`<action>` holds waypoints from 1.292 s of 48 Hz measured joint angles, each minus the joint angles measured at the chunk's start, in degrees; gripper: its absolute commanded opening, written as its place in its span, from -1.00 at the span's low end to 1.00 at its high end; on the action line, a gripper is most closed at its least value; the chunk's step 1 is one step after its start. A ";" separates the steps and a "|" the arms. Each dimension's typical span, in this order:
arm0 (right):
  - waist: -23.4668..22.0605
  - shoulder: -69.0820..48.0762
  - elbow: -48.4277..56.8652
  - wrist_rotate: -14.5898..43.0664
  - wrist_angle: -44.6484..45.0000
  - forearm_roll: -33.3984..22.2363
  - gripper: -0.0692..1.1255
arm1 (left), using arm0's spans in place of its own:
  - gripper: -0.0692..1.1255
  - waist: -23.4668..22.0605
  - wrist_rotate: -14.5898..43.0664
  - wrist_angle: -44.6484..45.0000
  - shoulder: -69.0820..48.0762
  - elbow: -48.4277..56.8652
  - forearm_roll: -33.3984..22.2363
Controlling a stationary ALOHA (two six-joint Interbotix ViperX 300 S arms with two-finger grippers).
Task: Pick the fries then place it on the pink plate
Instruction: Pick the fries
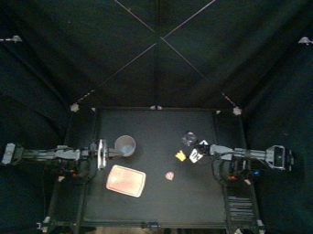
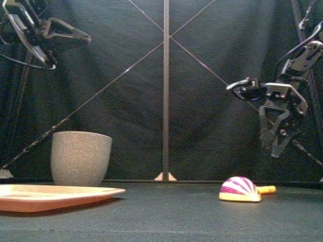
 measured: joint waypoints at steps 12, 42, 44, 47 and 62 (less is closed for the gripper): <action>1.41 8.88 -3.60 1.14 -1.93 -2.11 0.85 | -0.82 0.62 0.00 0.00 0.00 0.70 0.00; 2.29 17.93 -6.06 1.32 -3.87 -1.76 0.85 | -0.82 2.29 0.00 0.00 0.00 2.29 0.00; 2.29 18.28 -6.06 1.23 -3.87 -1.67 0.85 | -0.82 2.29 0.00 0.00 0.00 2.29 0.00; 2.29 18.90 -6.06 1.32 -3.87 -1.67 0.85 | -0.82 2.29 0.00 0.00 0.00 2.29 0.00; 2.55 20.74 -6.59 1.23 -4.13 -0.70 0.84 | -0.82 2.29 0.00 0.00 0.00 2.29 0.00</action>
